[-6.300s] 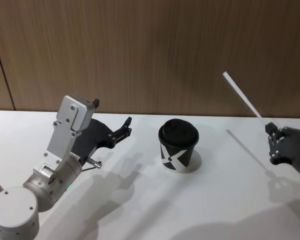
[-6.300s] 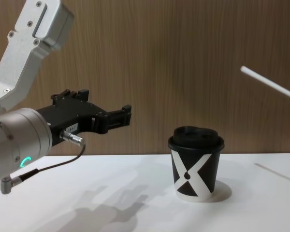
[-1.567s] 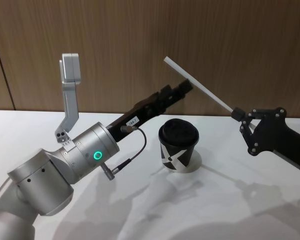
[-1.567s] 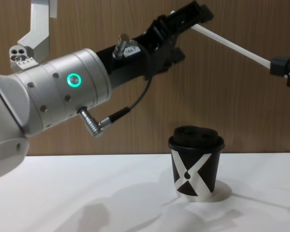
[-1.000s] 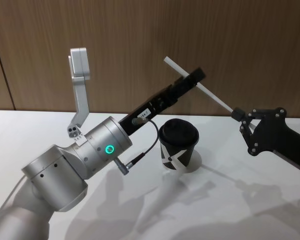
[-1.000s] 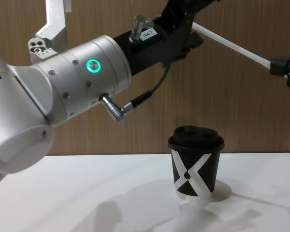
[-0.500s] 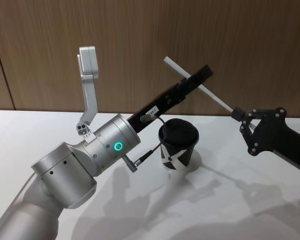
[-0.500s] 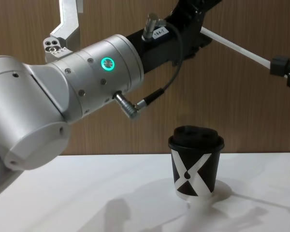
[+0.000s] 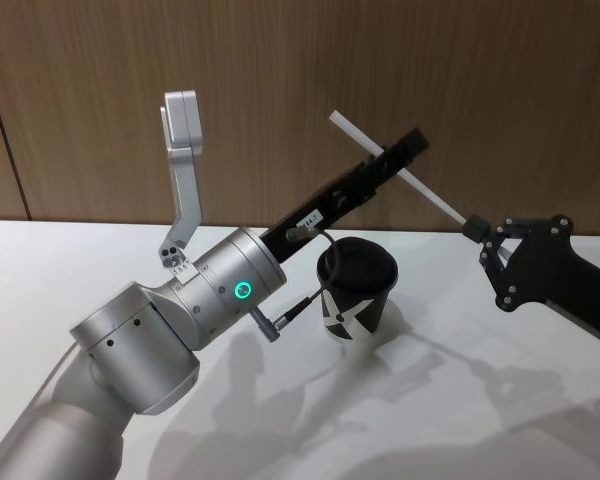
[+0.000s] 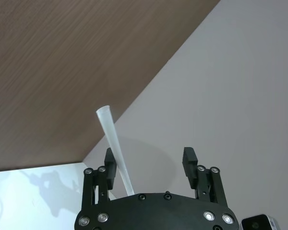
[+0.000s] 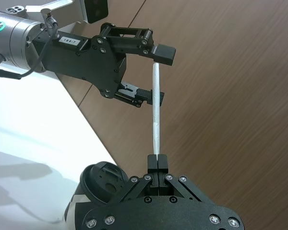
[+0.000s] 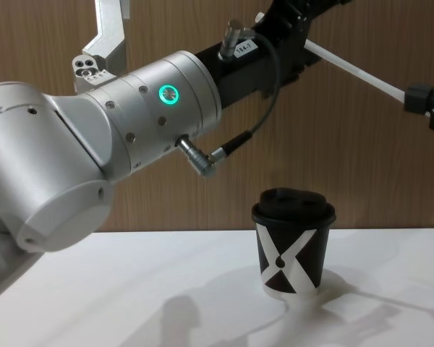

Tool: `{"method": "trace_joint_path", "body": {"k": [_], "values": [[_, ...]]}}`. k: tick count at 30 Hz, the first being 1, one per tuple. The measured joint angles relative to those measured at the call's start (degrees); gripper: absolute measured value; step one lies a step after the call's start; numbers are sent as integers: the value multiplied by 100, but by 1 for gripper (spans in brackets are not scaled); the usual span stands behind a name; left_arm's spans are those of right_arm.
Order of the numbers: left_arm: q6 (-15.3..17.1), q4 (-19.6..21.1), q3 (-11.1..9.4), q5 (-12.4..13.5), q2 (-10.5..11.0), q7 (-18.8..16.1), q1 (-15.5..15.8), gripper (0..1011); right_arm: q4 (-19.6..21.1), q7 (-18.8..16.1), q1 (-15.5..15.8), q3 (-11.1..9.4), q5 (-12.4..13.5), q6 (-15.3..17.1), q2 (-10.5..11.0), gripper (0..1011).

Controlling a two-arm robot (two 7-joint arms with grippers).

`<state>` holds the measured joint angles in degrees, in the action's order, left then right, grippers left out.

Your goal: Pick up the straw with one hand, pass it to the other hand, and insert it into the cup.

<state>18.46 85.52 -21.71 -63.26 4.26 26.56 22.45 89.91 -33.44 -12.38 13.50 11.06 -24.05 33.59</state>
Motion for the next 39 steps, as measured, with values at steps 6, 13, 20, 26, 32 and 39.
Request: {"method": "trace_joint_path", "body": {"k": [6, 13, 20, 26, 32, 39], "values": [[-9, -10, -8, 0, -5, -6, 10, 705, 0, 0, 0, 0, 1, 0, 0, 7], [-15, -17, -14, 0, -8, -12, 15, 478, 0, 0, 0, 0, 1, 0, 0, 7], [-20, -22, -19, 1, -11, -15, 18, 250, 0, 0, 0, 0, 1, 0, 0, 7], [-21, -25, -22, 1, -13, -16, 20, 71, 0, 0, 0, 0, 1, 0, 0, 7], [-22, -25, -23, 1, -14, -15, 24, 28, 0, 0, 0, 0, 1, 0, 0, 29], [-22, -25, -22, 1, -14, -14, 24, 14, 0, -1, 0, 0, 1, 0, 0, 229]]}}
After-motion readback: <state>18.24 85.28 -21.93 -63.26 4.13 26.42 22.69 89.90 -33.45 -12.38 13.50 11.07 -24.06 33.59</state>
